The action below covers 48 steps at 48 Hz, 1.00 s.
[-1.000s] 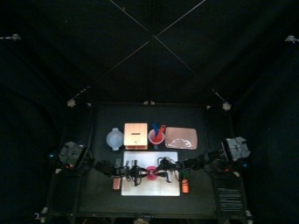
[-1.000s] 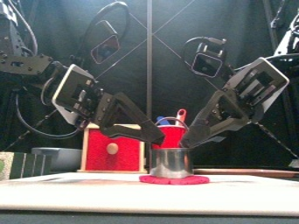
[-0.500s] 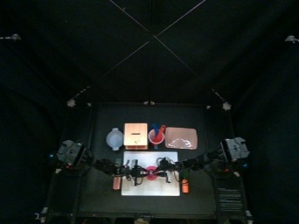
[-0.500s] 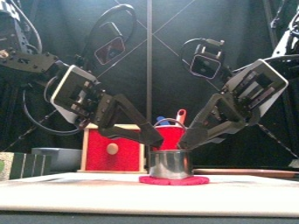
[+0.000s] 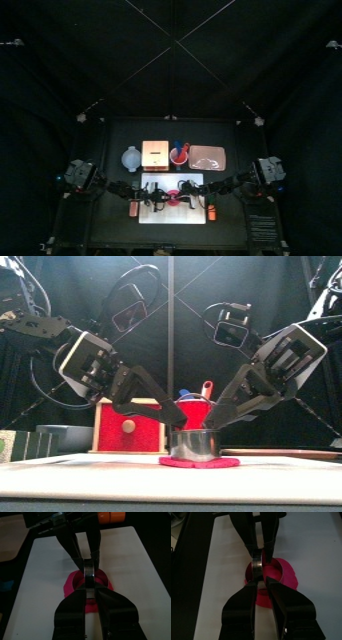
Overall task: Get the cutter from the drawer then cut the dough then place the extra dough in the bowl
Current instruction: Cut the dough
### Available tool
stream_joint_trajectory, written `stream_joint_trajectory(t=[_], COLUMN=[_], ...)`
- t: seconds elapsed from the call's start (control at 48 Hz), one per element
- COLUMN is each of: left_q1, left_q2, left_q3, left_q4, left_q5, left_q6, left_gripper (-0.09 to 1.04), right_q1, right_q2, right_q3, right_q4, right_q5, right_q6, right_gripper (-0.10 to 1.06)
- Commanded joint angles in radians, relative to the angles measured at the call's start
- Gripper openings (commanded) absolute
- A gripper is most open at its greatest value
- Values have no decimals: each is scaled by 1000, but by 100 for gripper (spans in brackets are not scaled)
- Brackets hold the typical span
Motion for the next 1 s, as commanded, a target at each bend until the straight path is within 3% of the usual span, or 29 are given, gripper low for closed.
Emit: stream_joint_trajectory(t=[0.021,1.0], left_q1=[-2,29], left_q2=[9,74], left_q3=[0,-25], left_q4=[6,-18], left_q5=[46,130], left_q6=[-2,-5], left_gripper=[39,38], right_q1=[-8,-54], right_q2=[48,118], right_q3=[9,15], right_q4=[3,2], right_q5=[46,109], right_q6=[3,2], right_gripper=[54,54])
